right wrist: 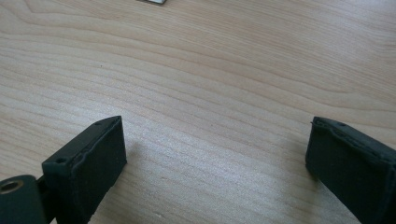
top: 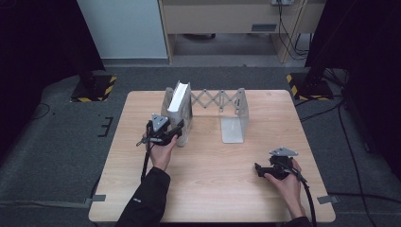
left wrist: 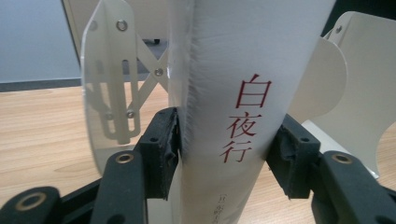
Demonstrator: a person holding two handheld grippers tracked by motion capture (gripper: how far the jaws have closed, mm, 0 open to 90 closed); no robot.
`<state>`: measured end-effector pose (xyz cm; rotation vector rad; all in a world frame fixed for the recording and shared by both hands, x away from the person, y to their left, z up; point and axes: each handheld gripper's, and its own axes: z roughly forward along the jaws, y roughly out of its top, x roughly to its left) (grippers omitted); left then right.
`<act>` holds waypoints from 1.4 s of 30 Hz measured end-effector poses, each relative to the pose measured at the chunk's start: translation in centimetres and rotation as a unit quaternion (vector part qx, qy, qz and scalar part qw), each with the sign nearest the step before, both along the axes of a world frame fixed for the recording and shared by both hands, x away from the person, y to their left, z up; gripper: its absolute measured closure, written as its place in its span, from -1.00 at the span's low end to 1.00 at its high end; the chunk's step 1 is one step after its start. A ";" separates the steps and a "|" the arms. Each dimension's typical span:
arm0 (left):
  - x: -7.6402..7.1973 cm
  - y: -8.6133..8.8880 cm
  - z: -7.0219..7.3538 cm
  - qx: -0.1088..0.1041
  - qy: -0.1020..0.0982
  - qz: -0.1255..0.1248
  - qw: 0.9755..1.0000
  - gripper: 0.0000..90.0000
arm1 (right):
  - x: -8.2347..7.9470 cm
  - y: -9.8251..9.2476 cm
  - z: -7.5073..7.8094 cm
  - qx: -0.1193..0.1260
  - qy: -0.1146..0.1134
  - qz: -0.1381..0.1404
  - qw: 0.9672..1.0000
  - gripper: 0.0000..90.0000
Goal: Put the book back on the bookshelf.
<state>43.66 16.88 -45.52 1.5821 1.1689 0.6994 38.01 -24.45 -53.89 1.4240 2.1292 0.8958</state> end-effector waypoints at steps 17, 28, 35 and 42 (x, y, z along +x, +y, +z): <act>0.0 -0.8 -1.4 -0.009 0.019 -0.023 0.999 -0.05 | 0.0 0.0 0.0 0.000 0.000 -0.001 1.000 -0.88; 1.4 -1.4 -1.4 -0.016 0.024 -0.019 0.999 -0.09 | 0.0 0.0 0.0 -0.001 -0.001 -0.001 1.000 -0.87; 1.4 -1.5 -1.7 -0.021 0.022 -0.023 0.999 -0.12 | 0.0 0.0 0.0 0.000 0.000 0.000 1.000 -0.87; 0.2 -0.6 -1.7 -0.037 0.033 -0.044 0.998 -0.23 | 0.0 0.0 0.0 -0.001 0.000 0.000 1.000 -0.87</act>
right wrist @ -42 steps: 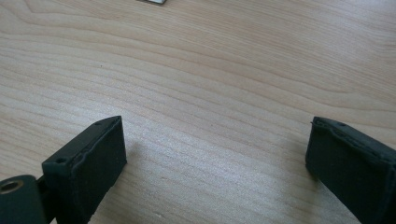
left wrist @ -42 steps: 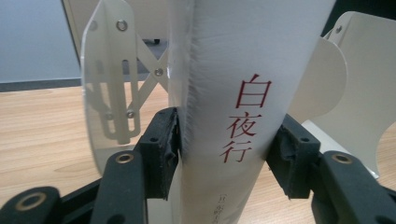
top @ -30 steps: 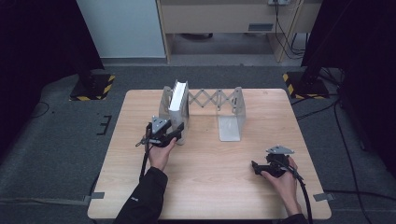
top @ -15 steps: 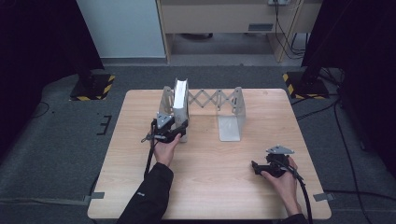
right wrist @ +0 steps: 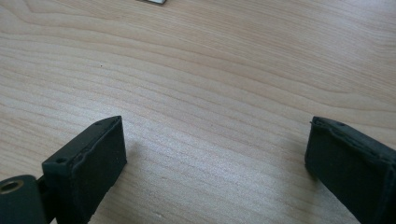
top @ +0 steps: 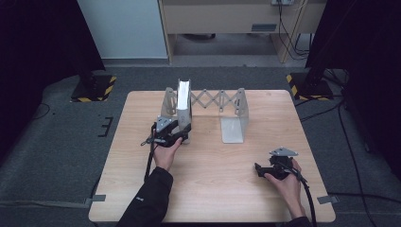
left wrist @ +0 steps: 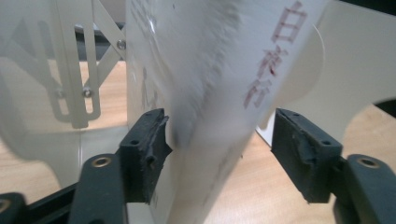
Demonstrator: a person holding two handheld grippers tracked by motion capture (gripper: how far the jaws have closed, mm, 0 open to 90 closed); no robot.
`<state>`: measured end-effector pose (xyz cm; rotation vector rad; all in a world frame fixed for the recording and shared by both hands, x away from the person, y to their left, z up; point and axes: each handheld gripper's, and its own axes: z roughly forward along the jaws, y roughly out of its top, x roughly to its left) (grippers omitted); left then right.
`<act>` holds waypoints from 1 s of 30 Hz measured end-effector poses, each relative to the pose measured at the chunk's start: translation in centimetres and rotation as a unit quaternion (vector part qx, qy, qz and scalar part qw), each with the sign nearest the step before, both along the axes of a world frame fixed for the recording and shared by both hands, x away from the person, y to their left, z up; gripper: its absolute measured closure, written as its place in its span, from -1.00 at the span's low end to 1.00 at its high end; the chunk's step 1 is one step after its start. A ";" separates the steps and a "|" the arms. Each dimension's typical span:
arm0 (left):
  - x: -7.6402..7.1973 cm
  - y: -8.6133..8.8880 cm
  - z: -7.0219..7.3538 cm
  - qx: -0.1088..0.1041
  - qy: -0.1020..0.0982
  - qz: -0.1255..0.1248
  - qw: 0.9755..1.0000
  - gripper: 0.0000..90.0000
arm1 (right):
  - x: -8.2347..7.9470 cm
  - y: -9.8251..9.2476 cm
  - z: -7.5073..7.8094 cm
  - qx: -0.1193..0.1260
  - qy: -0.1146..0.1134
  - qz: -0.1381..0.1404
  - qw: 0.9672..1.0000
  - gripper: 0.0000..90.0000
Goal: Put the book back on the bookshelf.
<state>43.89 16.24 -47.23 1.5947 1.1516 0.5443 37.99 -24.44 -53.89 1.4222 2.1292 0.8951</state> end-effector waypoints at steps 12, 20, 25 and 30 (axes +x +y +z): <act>-4.2 1.7 0.3 0.032 0.021 -0.069 0.997 -0.40 | 0.0 0.0 0.0 0.000 0.000 0.000 1.000 -0.87; -6.9 4.1 -2.4 0.064 0.078 -0.093 0.991 -0.47 | 0.0 0.0 0.0 0.000 0.000 -0.001 1.000 -0.87; -7.8 6.1 -3.4 0.085 0.097 -0.084 0.988 -0.50 | 0.0 0.0 0.0 -0.001 -0.001 0.000 1.000 -0.87; -8.4 7.9 -4.3 0.119 0.110 -0.056 0.985 -0.51 | -0.1 0.0 0.0 0.000 -0.003 0.002 1.000 -0.83</act>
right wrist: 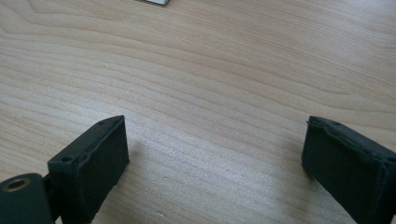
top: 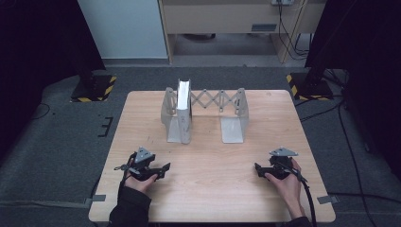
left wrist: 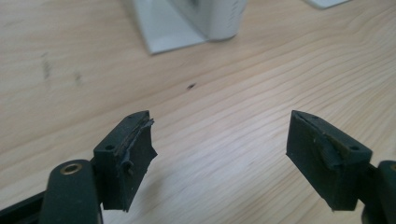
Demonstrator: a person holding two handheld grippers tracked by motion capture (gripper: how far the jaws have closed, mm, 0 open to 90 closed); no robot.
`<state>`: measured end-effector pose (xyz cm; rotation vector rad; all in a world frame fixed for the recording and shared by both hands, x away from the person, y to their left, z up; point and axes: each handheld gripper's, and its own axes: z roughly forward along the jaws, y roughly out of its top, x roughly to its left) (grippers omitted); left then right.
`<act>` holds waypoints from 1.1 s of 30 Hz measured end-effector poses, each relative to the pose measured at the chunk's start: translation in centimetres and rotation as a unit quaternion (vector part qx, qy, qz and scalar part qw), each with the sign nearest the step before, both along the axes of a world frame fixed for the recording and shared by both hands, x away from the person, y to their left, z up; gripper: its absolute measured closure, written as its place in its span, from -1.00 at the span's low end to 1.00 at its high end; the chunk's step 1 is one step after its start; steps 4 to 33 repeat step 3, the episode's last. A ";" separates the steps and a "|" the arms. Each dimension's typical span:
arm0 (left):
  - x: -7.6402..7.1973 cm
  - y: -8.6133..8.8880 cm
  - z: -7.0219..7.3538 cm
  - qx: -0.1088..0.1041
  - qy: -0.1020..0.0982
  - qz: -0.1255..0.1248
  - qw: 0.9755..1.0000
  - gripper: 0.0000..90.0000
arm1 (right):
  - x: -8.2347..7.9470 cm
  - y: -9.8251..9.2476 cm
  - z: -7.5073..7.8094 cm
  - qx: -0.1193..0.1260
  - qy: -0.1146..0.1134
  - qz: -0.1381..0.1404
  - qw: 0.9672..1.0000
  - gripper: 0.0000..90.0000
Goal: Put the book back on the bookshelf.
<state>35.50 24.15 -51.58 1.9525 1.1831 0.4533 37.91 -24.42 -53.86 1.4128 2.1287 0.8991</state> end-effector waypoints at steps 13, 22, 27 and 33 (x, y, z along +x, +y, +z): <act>0.1 0.9 -0.5 0.022 0.014 0.010 1.000 -0.53 | -0.1 0.0 0.0 0.000 -0.002 0.001 1.000 -0.80; 0.1 0.9 -0.5 0.022 0.014 0.010 1.000 -0.53 | -0.1 0.0 0.0 0.000 -0.002 0.001 1.000 -0.80; 0.1 0.9 -0.5 0.022 0.014 0.010 1.000 -0.53 | -0.1 0.0 0.0 0.000 -0.002 0.001 1.000 -0.80; 0.1 0.9 -0.5 0.022 0.014 0.010 1.000 -0.53 | -0.1 0.0 0.0 0.000 -0.002 0.001 1.000 -0.80</act>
